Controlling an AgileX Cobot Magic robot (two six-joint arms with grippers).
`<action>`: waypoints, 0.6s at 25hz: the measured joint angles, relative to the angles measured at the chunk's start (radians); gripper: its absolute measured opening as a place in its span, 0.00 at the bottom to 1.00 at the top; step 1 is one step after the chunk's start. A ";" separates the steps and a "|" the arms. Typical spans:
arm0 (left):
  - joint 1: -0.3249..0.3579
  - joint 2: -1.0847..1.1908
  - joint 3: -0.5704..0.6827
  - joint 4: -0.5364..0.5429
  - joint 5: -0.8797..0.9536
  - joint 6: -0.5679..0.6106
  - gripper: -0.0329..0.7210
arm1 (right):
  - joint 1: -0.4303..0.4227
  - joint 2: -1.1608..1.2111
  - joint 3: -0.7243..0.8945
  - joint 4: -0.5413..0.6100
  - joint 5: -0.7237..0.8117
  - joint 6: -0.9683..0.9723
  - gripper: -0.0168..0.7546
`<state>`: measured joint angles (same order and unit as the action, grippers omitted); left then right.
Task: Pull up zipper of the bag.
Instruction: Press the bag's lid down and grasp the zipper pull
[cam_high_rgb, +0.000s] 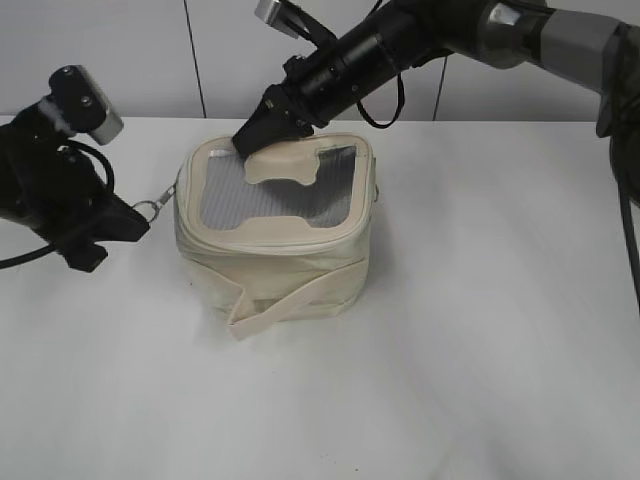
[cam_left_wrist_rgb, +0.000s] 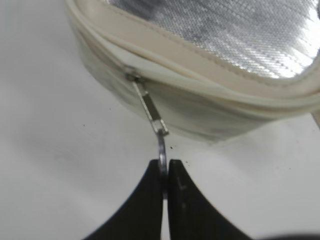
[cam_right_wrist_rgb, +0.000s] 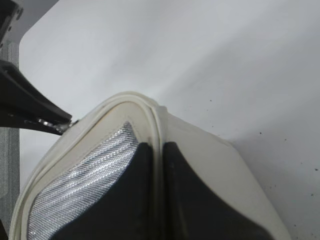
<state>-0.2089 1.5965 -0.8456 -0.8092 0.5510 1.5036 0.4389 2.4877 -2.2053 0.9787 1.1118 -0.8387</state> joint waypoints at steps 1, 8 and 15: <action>-0.001 -0.023 0.029 -0.011 -0.005 -0.001 0.04 | 0.002 0.000 0.000 0.002 0.000 0.002 0.08; -0.137 -0.148 0.186 -0.062 -0.017 -0.004 0.04 | 0.004 0.001 0.000 0.010 -0.004 0.027 0.08; -0.523 -0.122 0.184 -0.301 -0.321 -0.009 0.04 | 0.002 0.001 0.000 0.010 -0.001 0.042 0.08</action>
<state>-0.7324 1.4747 -0.6615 -1.1101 0.2302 1.4942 0.4410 2.4889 -2.2053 0.9888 1.1113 -0.7970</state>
